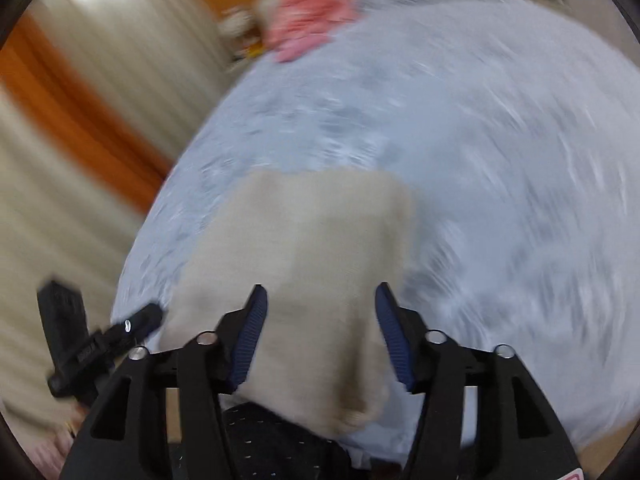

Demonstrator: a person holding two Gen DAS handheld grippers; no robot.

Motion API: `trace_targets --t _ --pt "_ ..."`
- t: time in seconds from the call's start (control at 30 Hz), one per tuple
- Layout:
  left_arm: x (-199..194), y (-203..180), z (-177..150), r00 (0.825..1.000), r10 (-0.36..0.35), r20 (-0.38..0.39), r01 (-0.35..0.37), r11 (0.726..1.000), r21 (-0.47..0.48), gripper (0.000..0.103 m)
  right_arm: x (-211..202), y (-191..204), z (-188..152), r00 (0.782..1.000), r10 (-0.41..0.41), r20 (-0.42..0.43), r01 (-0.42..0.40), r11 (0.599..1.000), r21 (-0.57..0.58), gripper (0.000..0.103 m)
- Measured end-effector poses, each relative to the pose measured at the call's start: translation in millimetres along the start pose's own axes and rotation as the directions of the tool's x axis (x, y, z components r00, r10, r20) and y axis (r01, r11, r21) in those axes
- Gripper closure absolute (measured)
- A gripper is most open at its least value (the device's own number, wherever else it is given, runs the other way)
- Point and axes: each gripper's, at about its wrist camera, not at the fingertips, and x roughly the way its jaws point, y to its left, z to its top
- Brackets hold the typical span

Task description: Fold small clothes

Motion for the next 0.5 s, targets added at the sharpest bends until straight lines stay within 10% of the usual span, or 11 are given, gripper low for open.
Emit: trace_targets --t 0.13,0.23,0.37,0.5 --pt "13.3 -27.1 6.8 0.999 0.044 -0.009 -0.043 0.998 0.05 0.019 63.9 12.0 -9.8 0.98 -0.1 -0.171 0.079 0.989 -0.122 0.086" --pt "57.1 -23.4 -4.4 0.97 0.213 -0.12 -0.204 0.975 0.085 0.019 82.7 -9.3 -11.8 0.974 -0.082 -0.213 0.083 0.997 -0.003 0.09" --pt "52.6 3.4 -6.5 0.98 0.121 -0.156 -0.14 0.984 -0.114 0.019 40.0 -5.9 8.0 0.987 -0.118 -0.108 0.125 0.991 0.057 0.029" --pt "51.0 35.2 -4.4 0.989 0.014 -0.147 -0.056 0.957 -0.283 0.017 81.1 -44.1 6.5 0.973 -0.048 -0.224 0.095 0.975 0.203 0.028"
